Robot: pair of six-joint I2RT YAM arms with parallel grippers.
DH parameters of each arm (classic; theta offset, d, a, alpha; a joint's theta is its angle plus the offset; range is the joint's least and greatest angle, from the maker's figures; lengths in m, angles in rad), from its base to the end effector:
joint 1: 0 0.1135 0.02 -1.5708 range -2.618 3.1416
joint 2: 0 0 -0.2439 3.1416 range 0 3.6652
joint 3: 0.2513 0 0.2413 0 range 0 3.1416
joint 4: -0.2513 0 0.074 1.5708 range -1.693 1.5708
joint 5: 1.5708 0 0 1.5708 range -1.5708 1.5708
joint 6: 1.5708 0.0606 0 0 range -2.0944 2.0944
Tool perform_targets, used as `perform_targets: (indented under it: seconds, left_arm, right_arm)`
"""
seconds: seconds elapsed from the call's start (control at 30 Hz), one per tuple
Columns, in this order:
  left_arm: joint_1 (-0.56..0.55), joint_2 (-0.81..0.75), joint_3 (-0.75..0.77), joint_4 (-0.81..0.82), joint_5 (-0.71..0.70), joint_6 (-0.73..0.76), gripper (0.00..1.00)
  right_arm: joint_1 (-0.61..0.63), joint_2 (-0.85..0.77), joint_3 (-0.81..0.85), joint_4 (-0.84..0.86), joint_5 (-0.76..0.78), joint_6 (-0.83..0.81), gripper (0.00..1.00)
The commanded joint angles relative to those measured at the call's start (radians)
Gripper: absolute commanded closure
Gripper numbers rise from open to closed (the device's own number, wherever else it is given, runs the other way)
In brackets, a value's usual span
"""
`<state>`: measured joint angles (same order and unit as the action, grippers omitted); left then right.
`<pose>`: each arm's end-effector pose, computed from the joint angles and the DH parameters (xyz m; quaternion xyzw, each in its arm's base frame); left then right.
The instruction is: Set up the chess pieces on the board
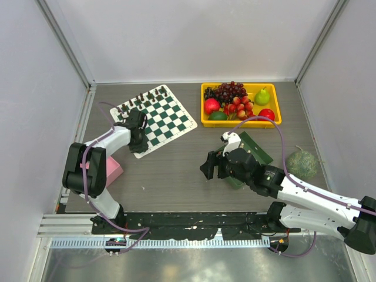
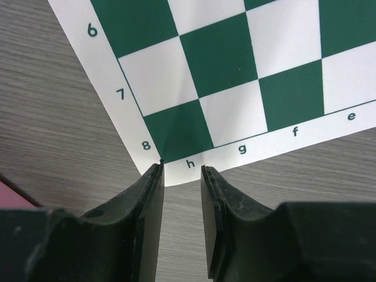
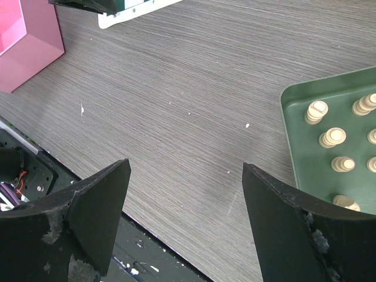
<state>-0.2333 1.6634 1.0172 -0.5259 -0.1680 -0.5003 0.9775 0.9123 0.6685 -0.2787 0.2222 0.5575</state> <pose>0.3110 -0.0635 0.1403 -0.1465 0.9658 0.0060 0.2137 0.1382 0.1811 0.2418 -0.1251 0.8531 0.2763 0.4246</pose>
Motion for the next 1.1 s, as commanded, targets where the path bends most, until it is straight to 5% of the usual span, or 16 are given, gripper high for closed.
perform_targets:
  seconds: [0.0,0.8,0.87,1.07]
  left_arm:
    - [0.003,-0.014,0.014,-0.033,0.002,-0.024,0.62]
    - [0.005,0.076,0.144,-0.192,0.022,0.014,0.67]
    - [0.005,0.047,0.111,-0.156,0.018,-0.001,0.78]
    - [0.003,-0.146,0.023,-0.082,0.048,-0.007,0.69]
  right_arm:
    - [-0.002,-0.010,0.023,0.013,0.003,-0.011,0.16]
    - [0.000,0.033,0.014,0.070,-0.040,-0.008,0.17]
    - [-0.003,0.043,0.014,0.078,-0.040,-0.011,0.17]
    - [-0.002,0.158,0.080,0.075,-0.015,-0.045,0.19]
